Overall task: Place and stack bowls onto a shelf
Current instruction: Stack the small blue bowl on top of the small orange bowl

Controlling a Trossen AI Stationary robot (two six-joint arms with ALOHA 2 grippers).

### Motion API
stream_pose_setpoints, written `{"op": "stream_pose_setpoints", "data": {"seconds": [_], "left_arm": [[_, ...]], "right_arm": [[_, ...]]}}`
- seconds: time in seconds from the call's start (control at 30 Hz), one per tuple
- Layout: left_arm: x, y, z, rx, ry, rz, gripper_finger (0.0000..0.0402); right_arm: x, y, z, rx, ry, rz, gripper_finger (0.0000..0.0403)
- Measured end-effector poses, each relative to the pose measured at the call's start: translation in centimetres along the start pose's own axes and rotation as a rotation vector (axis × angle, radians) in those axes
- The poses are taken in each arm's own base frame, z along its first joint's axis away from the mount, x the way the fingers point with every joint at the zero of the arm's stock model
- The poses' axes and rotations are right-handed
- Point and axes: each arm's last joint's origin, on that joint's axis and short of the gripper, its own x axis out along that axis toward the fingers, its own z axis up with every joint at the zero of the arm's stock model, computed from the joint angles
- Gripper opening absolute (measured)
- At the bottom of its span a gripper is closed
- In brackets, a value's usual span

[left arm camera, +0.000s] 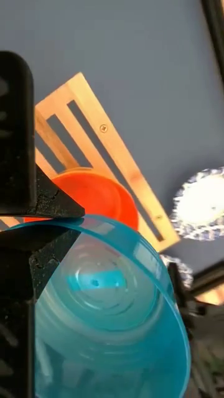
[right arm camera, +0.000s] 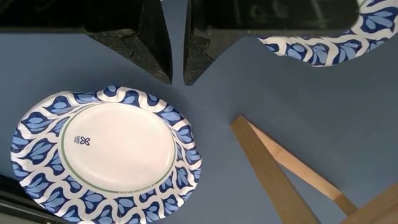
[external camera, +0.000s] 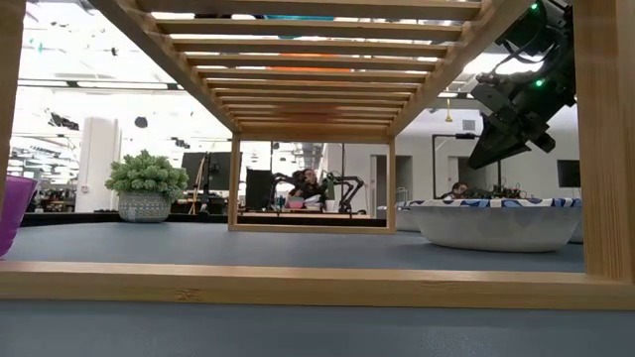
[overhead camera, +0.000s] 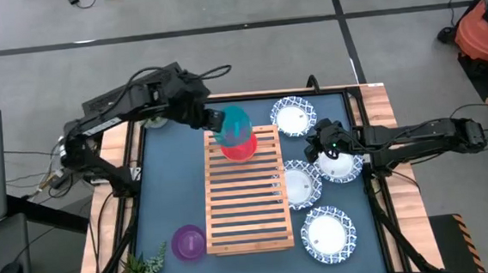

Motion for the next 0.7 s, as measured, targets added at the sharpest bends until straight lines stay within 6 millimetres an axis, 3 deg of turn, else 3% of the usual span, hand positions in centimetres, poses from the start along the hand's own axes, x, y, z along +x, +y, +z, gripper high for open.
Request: {"op": "stream_pose_setpoints", "data": {"seconds": [0.27, 0.7], "left_arm": [[3.0, 0.3, 0.0, 0.054, 0.124, 0.068, 0.0000], [3.6, 0.6, 0.0, 0.091, 0.156, 0.084, 0.0000]], "right_arm": [[0.0, 0.0, 0.0, 0.000, 0.001, 0.000, 0.0068], [0.0, 0.0, 0.0, 0.000, 0.001, 0.000, 0.0068]]}}
